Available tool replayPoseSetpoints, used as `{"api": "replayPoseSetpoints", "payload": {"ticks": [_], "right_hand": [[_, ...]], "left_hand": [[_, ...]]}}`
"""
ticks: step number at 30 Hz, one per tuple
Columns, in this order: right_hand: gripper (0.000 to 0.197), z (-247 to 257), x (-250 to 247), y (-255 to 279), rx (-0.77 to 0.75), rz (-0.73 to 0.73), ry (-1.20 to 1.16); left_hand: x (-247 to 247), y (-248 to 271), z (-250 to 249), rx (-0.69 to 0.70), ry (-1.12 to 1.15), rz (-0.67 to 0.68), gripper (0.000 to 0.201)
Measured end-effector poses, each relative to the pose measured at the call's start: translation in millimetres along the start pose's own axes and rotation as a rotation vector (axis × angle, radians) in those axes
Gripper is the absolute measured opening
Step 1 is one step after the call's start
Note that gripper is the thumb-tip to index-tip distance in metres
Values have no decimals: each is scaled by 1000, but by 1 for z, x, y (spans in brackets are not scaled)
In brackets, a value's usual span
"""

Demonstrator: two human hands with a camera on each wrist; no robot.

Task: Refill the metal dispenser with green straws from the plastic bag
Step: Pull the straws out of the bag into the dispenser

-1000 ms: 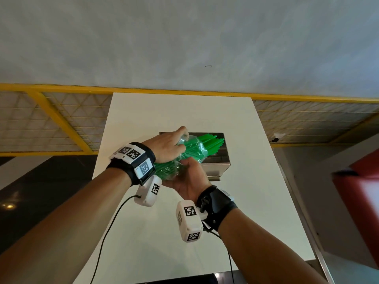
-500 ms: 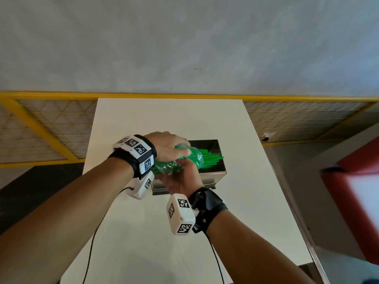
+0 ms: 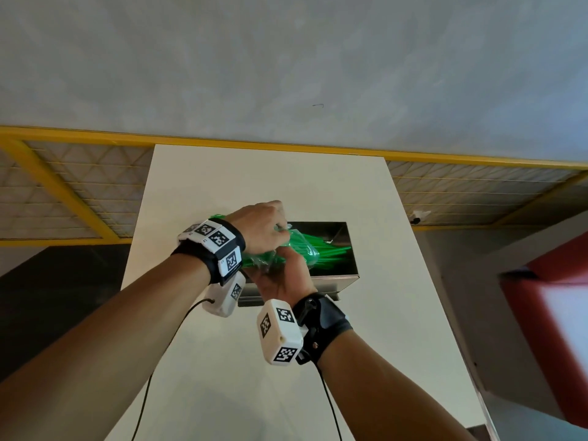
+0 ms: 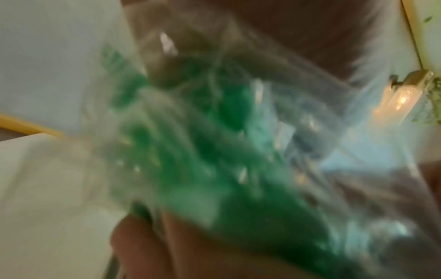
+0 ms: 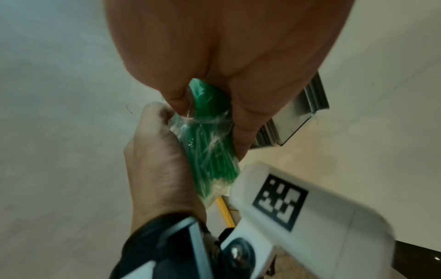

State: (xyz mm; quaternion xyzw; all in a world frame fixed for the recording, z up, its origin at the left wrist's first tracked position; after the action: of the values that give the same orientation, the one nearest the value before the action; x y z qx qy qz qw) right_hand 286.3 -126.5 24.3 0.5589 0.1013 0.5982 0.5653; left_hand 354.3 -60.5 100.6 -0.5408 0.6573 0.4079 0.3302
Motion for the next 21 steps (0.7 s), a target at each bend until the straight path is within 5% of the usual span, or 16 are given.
{"api": "replayPoseSetpoints", "payload": {"ticks": [8,15,21], "right_hand": [[41,6,-3,-2,-2,-38,17],[50,-3,11,7,22,34,-21],[33,-6,9,11,67,65,43]], "left_hand": [[-13,13,22,-1,189,124,41],[-10,5,24,-38,321,-188,44],[-5,-7,11,-9,265,-232,45]]}}
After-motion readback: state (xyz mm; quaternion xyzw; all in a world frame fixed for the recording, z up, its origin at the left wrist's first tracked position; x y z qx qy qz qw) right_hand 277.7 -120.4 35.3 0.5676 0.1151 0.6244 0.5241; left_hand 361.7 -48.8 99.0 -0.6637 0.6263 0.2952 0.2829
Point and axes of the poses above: each hand's wrist, its own y-axis away from the middle knuckle, its own x-axis out of the palm, z = x × y, the point moved 9 cm from there along -y, towards the middle knuckle, and after that the axes turned 10 degrees about -z, right-handed, at the moved point
